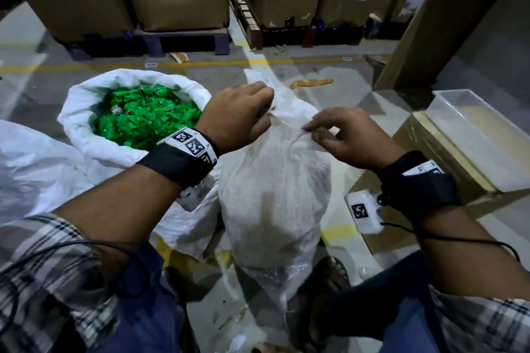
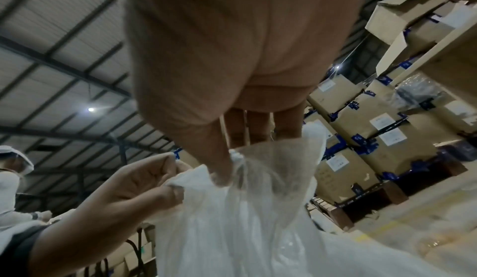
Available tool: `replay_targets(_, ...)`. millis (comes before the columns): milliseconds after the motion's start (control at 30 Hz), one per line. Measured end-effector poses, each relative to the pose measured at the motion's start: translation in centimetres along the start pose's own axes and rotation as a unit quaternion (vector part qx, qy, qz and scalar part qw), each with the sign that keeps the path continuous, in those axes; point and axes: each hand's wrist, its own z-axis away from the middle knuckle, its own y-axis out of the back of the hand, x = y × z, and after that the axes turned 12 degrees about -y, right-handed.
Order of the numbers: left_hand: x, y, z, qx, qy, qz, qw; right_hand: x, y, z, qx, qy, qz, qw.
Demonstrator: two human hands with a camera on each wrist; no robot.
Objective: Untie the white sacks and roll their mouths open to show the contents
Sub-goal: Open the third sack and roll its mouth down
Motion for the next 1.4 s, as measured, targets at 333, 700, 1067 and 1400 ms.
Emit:
replay_targets(333, -1.1, 1.2, 0.3, -0.001, 0.078, 0.175, 0.981, 1.9, 1.4, 0.0, 0.129, -0.046, 0.158, 0.978)
replay_targets(700, -3.6, 2.6, 1.6, 0.029, 0.019, 0.053, 0.998, 3.2, 1.7, -0.1, 0.121, -0.158, 0.199, 0.960)
replay_targets(1067, -3.2, 2.1, 0.8, 0.051, 0.102, -0.048, 0.992, -2.8, 0.4, 1.0, -0.039, -0.066, -0.048, 0.996)
replay_targets(1400, -4.8, 1.6, 1.3, 0.072, 0.251, -0.043, 0.964, -1.4, 1.1, 0.9, -0.029, -0.036, 0.006, 0.999)
